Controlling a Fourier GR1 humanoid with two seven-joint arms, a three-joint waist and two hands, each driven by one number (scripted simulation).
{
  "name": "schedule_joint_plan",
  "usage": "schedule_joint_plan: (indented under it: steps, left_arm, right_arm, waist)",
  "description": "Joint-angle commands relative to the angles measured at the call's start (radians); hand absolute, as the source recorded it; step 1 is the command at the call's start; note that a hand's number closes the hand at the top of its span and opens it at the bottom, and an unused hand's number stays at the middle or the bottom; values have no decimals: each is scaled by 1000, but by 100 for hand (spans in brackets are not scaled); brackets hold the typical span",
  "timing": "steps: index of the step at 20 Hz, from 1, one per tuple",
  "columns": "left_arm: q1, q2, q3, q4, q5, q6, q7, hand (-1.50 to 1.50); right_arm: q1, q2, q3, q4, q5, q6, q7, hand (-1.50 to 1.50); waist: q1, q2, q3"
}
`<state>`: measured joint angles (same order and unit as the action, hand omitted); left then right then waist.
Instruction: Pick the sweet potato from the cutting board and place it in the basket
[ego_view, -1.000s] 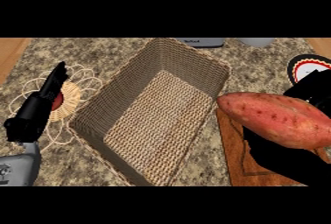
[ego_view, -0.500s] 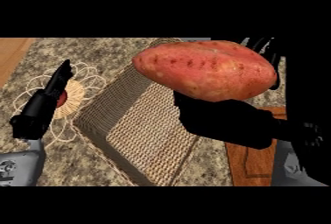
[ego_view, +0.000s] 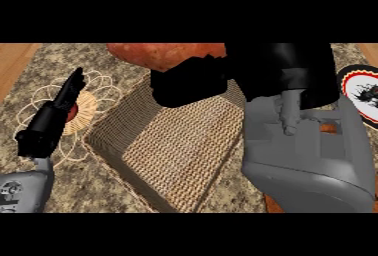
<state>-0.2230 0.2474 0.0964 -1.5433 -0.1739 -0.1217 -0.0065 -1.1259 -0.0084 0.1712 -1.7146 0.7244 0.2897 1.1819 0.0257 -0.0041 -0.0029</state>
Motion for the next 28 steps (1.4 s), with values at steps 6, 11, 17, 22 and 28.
schedule_joint_plan:
  steps: [6, 11, 17, 22, 28]
  left_arm:
    - [30, -8, 2, -23, 3, 3, 4, 0]
    - [11, 20, 39, 18, 9, 1, -10, 0]
    - [12, -4, 10, -6, -10, 12, 4, 0]
    - [32, 38, 51, 3, 30, -35, -25, 0]
    - [0, 16, 43, 17, 21, -13, 1, 0]
  right_arm:
    - [-76, 8, 28, 241, -3, 139, 223, 150]
    - [-78, 8, 66, 253, -3, 245, 209, 150]
    - [-80, 8, 31, 300, -141, 169, 214, -150]
    - [-102, 8, 34, 233, -197, 95, 271, -150]
    - [-63, 8, -68, 150, -48, -172, 162, -150]
  waist:
    - [-17, -5, 0]
    - [-40, -8, 1]
    - [-21, -2, 2]
    - [-20, -4, 2]
    - [-34, -3, 3]
